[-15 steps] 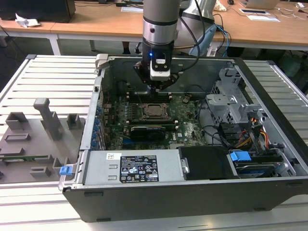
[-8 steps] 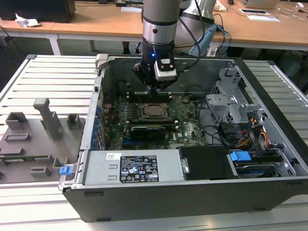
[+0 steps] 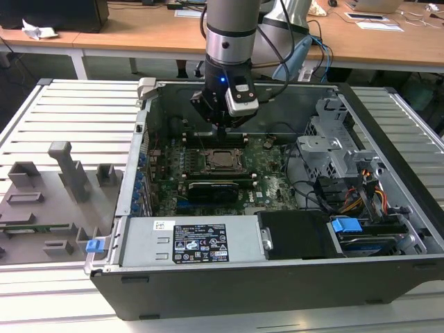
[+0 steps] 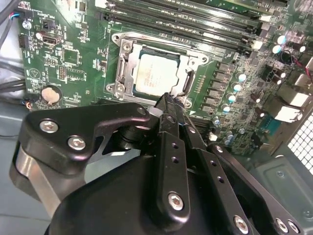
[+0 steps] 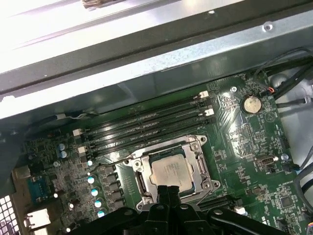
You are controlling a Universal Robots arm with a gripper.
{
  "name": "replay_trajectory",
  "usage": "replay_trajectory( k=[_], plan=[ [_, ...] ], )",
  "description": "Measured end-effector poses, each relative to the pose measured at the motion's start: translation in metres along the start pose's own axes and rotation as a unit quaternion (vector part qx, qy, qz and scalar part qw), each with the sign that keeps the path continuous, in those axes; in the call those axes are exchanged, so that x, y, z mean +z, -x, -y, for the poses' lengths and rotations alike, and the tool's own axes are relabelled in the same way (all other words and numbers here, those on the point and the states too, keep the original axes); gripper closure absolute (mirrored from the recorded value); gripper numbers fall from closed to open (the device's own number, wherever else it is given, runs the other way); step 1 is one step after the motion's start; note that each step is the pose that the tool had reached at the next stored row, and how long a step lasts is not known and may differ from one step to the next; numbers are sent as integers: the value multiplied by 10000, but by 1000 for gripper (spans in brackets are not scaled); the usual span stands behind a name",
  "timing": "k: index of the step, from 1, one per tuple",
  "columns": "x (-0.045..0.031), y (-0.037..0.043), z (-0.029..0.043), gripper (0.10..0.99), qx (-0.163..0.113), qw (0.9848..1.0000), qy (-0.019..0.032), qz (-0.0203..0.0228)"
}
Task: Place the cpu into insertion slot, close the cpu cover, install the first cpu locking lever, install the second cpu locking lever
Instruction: 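Install the first cpu locking lever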
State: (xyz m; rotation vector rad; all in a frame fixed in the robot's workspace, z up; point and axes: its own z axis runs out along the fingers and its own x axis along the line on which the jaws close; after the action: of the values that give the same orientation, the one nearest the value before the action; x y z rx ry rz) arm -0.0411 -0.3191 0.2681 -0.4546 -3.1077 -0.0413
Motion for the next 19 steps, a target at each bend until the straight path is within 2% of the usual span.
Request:
replay_trajectory(
  k=[10, 19],
  plan=[
    [0, 0, 0, 980, -318, 9995, -1, -8],
    [0, 0, 0, 980, -634, 9980, -3, -16]
  ],
)
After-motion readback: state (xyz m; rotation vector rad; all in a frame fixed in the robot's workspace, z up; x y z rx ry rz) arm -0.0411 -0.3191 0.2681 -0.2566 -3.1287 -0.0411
